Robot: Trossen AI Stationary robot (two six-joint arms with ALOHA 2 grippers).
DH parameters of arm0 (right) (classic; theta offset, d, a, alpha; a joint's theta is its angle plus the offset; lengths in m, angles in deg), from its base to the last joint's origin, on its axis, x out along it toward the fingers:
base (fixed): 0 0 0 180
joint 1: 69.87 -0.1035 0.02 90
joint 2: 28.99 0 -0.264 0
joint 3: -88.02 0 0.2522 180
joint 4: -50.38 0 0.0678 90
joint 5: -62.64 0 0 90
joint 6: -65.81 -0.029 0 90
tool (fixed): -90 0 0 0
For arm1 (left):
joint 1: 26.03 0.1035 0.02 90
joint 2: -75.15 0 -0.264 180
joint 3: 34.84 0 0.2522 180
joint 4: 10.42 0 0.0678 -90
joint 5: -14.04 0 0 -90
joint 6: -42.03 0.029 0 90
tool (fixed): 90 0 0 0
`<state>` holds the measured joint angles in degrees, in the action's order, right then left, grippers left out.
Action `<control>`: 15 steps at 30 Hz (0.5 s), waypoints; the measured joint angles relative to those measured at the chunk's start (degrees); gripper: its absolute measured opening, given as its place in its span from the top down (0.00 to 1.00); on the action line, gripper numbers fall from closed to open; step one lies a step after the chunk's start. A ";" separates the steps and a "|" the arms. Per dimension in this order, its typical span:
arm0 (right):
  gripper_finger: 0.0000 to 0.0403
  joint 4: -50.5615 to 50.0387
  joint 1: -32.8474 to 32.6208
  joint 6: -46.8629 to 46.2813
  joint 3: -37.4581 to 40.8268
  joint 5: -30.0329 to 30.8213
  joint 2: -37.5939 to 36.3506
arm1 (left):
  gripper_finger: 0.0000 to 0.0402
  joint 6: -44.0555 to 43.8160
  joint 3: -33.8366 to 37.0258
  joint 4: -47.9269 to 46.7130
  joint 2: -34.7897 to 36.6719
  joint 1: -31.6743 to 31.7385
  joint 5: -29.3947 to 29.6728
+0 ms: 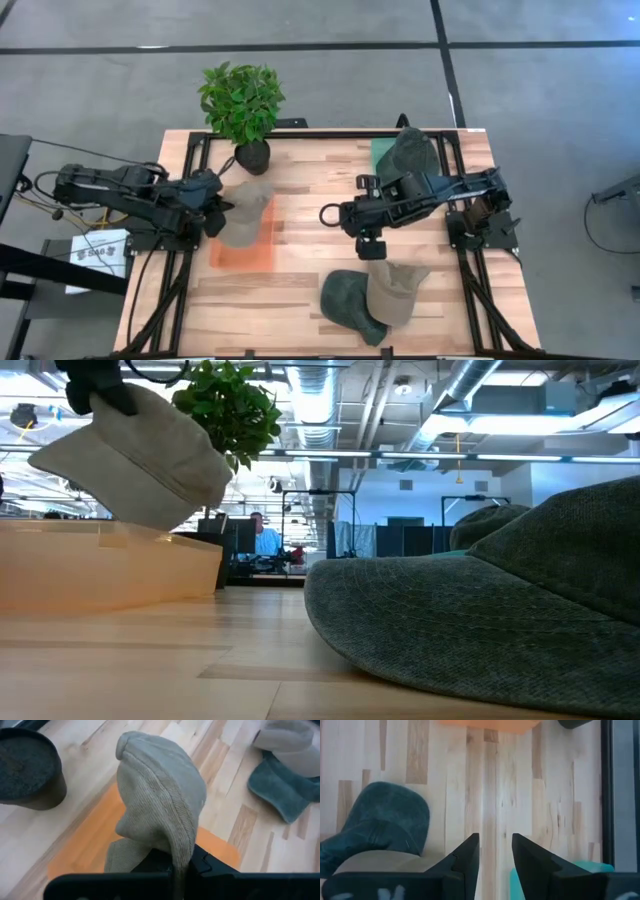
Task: Pick & Place hat
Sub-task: Put the top brown cap into the orange bin
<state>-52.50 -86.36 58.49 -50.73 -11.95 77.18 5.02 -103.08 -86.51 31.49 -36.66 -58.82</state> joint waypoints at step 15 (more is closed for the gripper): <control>0.76 4.18 -0.74 -8.80 0.00 1.30 0.00 | 1.00 -2.93 13.79 11.73 -3.29 0.09 0.20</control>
<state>-48.32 -87.10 49.69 -50.73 -10.66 77.18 2.08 -89.29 -74.78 28.20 -36.57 -58.62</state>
